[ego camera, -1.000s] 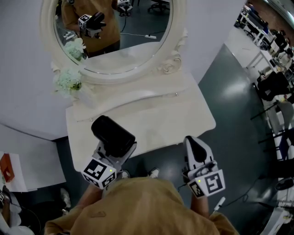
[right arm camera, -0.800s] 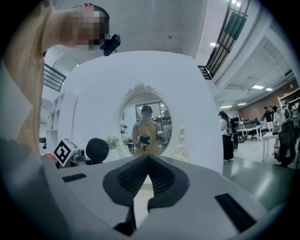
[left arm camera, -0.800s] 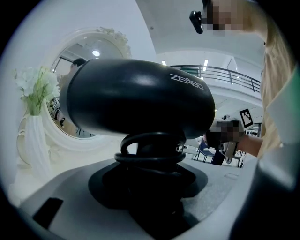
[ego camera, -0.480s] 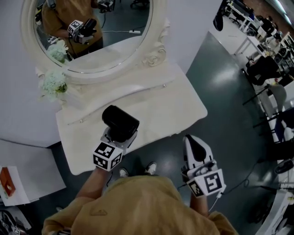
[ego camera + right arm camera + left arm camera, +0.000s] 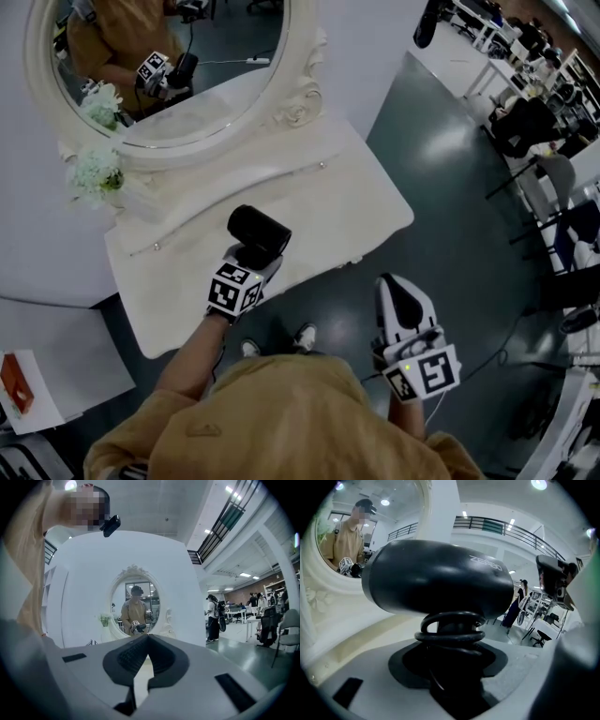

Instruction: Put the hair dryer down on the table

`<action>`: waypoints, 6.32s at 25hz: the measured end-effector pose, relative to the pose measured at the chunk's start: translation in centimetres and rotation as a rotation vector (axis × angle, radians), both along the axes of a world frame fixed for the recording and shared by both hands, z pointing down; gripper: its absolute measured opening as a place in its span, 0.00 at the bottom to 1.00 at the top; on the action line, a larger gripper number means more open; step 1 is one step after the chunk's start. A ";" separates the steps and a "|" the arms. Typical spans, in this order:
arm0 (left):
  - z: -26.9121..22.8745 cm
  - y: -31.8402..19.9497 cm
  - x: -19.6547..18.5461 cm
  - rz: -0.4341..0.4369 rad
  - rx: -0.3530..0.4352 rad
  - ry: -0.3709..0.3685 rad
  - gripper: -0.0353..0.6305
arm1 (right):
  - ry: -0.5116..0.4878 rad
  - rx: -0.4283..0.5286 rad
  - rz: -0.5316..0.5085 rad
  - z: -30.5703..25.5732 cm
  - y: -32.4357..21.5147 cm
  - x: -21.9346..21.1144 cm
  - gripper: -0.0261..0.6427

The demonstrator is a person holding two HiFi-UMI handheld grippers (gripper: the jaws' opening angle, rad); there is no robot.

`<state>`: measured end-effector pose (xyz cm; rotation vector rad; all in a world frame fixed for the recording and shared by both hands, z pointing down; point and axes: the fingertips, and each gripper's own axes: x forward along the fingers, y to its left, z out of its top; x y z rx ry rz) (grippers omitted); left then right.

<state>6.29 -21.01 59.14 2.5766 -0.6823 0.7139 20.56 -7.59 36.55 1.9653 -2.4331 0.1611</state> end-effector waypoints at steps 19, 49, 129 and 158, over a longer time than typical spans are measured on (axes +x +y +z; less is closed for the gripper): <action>8.9 -3.7 2.7 0.029 -0.035 -0.243 0.41 | 0.025 -0.030 0.047 0.4 1.5 1.3 0.04; 12.5 -6.5 4.5 0.053 -0.041 -0.397 0.42 | -0.009 -0.043 0.062 1.7 0.3 3.6 0.04; 0.2 -4.9 -1.7 -0.179 0.135 0.008 0.59 | -0.071 0.054 -0.016 -0.3 3.0 -0.5 0.04; -20.2 -3.6 -9.0 -0.260 0.522 0.191 0.06 | -0.135 0.090 -0.112 -3.5 -1.2 -3.7 0.04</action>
